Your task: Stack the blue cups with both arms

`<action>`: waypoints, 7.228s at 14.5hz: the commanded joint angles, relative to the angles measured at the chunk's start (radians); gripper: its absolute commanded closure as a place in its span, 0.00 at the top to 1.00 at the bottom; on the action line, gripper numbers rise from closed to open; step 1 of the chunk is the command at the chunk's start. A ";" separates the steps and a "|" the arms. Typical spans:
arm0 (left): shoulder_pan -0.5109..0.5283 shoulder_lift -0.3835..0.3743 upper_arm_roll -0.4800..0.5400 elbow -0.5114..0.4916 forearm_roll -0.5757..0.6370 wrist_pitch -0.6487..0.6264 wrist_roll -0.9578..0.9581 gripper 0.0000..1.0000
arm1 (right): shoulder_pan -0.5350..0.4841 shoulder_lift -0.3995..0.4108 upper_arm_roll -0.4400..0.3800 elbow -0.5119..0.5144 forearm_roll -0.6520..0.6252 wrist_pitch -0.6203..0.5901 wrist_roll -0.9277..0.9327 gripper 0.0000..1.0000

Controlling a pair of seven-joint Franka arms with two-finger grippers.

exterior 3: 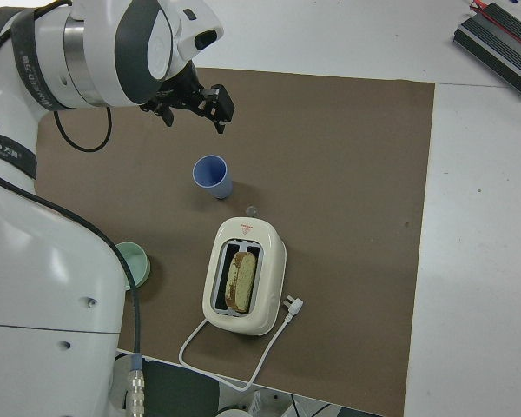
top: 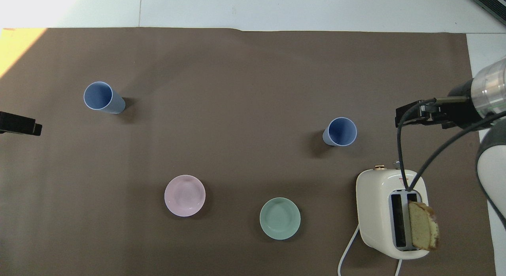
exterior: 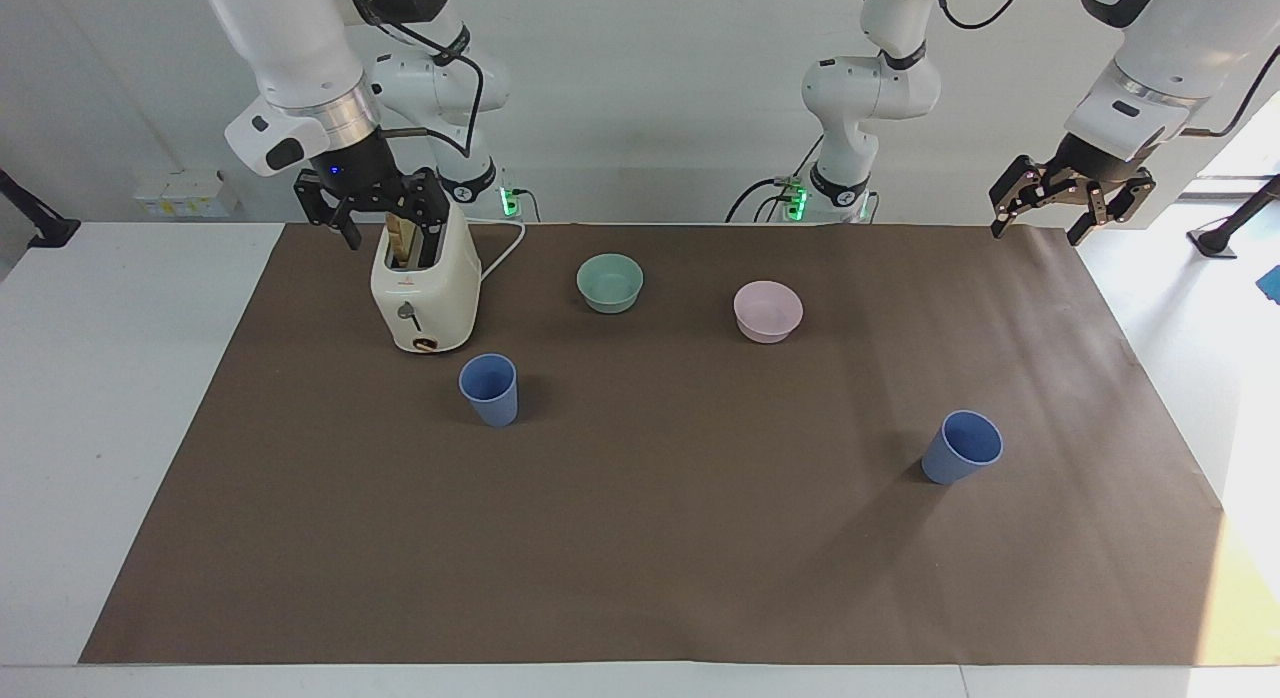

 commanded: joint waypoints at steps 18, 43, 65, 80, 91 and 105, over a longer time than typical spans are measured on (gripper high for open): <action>0.000 -0.002 0.003 0.010 -0.011 -0.018 -0.002 1.00 | -0.014 -0.026 0.003 -0.033 0.002 0.021 -0.021 1.00; 0.001 -0.016 0.004 -0.050 -0.011 0.050 0.014 1.00 | -0.014 -0.026 0.003 -0.033 0.002 0.023 -0.021 1.00; 0.034 0.249 0.004 -0.265 -0.014 0.701 0.005 1.00 | -0.014 -0.026 0.003 -0.033 0.002 0.023 -0.020 1.00; 0.029 0.375 0.003 -0.248 -0.071 0.767 0.012 0.29 | -0.014 -0.026 0.003 -0.033 0.002 0.024 -0.020 1.00; -0.002 0.303 0.001 -0.212 -0.057 0.667 0.003 0.00 | -0.014 -0.026 0.003 -0.033 0.002 0.024 -0.020 1.00; -0.428 0.257 0.000 -0.337 -0.057 0.753 -0.547 0.00 | -0.014 -0.026 0.003 -0.033 0.002 0.026 -0.020 1.00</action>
